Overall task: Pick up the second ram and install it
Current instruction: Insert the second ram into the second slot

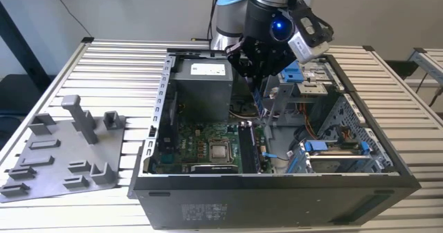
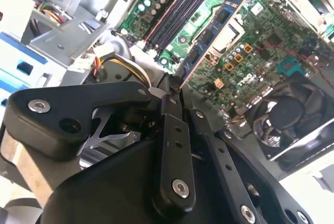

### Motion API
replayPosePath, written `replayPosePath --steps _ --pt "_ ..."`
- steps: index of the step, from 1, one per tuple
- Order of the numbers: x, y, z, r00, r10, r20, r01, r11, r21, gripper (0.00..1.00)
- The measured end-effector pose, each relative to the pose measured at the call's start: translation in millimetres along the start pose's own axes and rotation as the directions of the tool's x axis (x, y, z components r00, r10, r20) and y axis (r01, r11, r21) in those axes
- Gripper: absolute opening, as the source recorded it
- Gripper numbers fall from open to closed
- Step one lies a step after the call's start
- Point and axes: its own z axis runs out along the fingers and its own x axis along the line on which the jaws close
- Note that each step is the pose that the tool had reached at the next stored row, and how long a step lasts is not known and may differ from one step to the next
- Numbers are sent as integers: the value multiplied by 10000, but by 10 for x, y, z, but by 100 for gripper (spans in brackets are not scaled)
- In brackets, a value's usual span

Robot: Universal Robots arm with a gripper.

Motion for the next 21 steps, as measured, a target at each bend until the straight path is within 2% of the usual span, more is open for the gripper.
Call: replayPosePath --steps 17,21 --pt "0 -2 33 9996 275 10 -275 9996 3 14" --pt "-1 -3 74 9996 287 12 -287 9996 9 14"
